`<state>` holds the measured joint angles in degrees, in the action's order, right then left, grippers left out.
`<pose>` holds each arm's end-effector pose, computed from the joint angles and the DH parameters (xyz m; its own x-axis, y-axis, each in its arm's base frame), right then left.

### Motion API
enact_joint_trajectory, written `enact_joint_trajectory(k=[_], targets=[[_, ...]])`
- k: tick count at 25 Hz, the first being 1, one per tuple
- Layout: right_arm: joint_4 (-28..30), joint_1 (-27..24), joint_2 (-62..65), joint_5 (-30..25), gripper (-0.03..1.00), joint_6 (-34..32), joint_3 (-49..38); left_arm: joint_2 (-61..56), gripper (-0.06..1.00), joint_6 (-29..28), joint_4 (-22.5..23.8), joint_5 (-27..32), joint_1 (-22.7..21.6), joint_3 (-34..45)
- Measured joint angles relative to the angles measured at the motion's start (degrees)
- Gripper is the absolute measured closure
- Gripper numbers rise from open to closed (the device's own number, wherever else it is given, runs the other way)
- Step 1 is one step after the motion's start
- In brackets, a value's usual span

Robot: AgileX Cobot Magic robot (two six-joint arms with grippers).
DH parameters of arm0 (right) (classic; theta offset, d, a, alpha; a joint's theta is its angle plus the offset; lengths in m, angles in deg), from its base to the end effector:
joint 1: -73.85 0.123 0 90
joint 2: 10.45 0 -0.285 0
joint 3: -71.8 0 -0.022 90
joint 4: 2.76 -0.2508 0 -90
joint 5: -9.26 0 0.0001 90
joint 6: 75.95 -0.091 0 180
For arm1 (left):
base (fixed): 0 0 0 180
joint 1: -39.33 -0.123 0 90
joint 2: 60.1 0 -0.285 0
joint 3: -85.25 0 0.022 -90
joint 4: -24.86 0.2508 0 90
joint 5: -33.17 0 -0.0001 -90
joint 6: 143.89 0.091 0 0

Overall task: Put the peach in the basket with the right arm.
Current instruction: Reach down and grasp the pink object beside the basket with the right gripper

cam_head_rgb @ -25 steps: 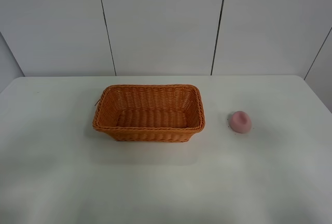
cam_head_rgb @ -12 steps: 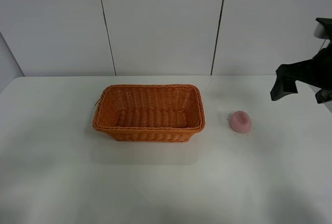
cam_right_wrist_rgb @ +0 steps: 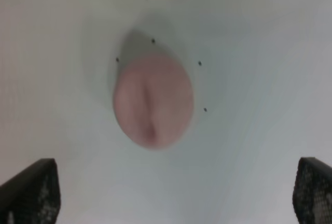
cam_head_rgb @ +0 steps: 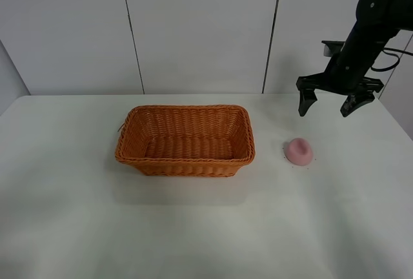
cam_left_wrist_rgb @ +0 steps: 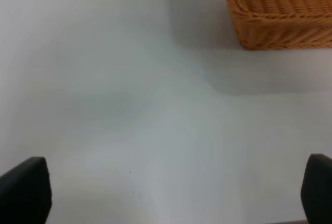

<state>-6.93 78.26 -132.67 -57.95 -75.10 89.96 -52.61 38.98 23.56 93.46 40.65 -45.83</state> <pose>0.4127 0.0379 0.2348 -0.9864 -0.0627 -0.1518 -0.0737 0.9949 0.0683 -0.0046 -0.0017 0.2763 -0.4472 0.0491 -0.8931 0.0580 0.9980 0.0259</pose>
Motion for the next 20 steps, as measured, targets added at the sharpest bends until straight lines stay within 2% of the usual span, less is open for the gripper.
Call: enact_joint_trajectory(k=[4, 20], targets=[[-0.39, 1.99, -2.44, -0.38, 0.27, 0.59, 1.4, 0.0, -0.04, 0.0, 0.0, 0.0, 0.0, 0.0], [0.08, 1.99, -13.3, 2.22, 0.27, 0.59, 1.49, 0.0, -0.04, 0.0, 0.0, 0.0, 0.0, 0.0]])
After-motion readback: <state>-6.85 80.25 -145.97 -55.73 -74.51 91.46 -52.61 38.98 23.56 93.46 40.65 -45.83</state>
